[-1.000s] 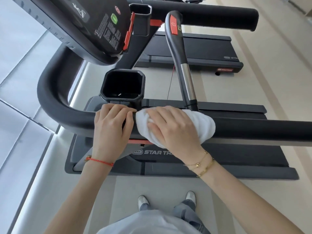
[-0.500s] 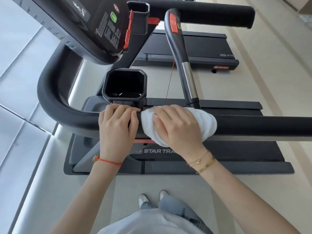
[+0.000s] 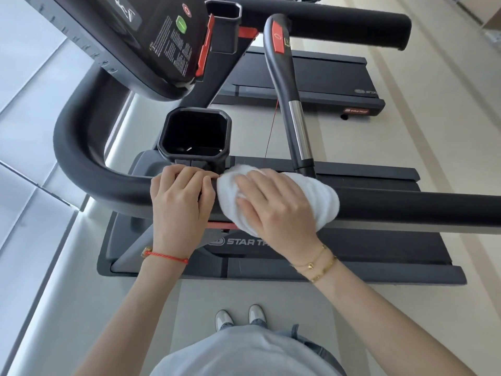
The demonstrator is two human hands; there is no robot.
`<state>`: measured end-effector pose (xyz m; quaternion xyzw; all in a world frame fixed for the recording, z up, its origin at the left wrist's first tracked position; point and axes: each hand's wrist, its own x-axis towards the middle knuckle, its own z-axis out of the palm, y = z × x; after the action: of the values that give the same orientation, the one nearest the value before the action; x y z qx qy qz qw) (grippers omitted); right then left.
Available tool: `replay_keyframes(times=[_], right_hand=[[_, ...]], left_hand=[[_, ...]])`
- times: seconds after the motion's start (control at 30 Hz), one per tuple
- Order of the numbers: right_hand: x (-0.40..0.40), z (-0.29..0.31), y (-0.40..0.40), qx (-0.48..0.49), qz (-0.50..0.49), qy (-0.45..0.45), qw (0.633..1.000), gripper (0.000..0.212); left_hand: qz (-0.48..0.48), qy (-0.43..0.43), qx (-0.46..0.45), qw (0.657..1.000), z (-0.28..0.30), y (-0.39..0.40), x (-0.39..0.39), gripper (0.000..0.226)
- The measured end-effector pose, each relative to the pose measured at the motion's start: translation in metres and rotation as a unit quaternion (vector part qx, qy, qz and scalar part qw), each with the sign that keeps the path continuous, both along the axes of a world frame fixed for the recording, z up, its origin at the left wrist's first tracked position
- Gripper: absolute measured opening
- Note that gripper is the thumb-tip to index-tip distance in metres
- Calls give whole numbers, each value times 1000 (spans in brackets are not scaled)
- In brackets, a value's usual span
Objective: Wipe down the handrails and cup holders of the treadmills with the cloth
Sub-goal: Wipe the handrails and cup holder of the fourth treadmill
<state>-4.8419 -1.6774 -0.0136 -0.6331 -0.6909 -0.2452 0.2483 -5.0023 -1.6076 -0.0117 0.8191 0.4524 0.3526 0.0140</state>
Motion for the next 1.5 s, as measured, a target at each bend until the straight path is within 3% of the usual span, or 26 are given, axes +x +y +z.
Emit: replay_keyframes(times=[0.1,0.23,0.37,0.5,0.63,0.73,0.83,1.03,1.2,1.33,1.5], right_hand=[[43,-3,-28,26,-37,-26,999,24],[34,1,-20,40,-115,45,992,25],[-21,3,16,7,-61,59,996,30],[3,4,1,-9,-5,16,1000,27],[47,4,-27,24,-73,24,997,25],[17,3,-5,33,-140,62,988,32],[-22,-1,14,33,-104,67,992,32],[1,1,1,11,-23,7,1000,23],[52,0,-31,43,-63,15,997,21],[37,0,-21,51,-123,48,990,27],[32,-7,-22,42,-59,14,997,20]], left_hand=[[6,-3,-8,1000,0,0,0,32],[9,0,-10,1000,-1,0,1,32],[1,0,-4,1000,-2,1,0,29],[-3,-10,-14,1000,-1,0,-2,29],[0,-20,-25,1000,1,-2,-1,30],[9,-18,-25,999,1,-2,2,31],[10,-12,-23,1000,1,-2,2,29],[14,-13,-30,999,3,-4,2,28],[19,-24,-62,998,9,-9,7,28],[7,-12,-59,998,11,-16,16,27],[-26,-5,-41,999,12,-26,37,23]])
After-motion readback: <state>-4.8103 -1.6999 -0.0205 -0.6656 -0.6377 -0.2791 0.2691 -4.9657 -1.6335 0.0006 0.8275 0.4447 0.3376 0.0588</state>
